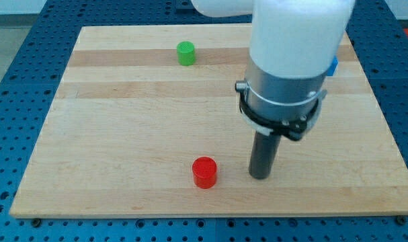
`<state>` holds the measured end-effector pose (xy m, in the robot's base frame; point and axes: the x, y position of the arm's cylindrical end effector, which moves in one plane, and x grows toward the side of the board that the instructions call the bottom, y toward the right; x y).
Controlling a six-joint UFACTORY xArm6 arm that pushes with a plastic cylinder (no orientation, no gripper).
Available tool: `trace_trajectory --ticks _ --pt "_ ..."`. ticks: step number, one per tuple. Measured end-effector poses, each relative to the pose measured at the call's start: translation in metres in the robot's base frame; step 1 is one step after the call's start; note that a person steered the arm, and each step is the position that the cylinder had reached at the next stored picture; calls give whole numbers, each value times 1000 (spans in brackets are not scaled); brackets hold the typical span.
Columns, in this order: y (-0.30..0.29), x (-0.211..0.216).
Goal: Point at the blue triangle
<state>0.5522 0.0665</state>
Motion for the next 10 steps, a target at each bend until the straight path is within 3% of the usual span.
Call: trace_trajectory --ticks 1,3,4,5,7,8,9,10 --pt "-25 -58" --pt "-52 -107" --pt "-52 -107" --pt "-52 -158" --pt "-52 -158" --pt "-20 -211" --pt "-14 -220" --pt "31 -267"
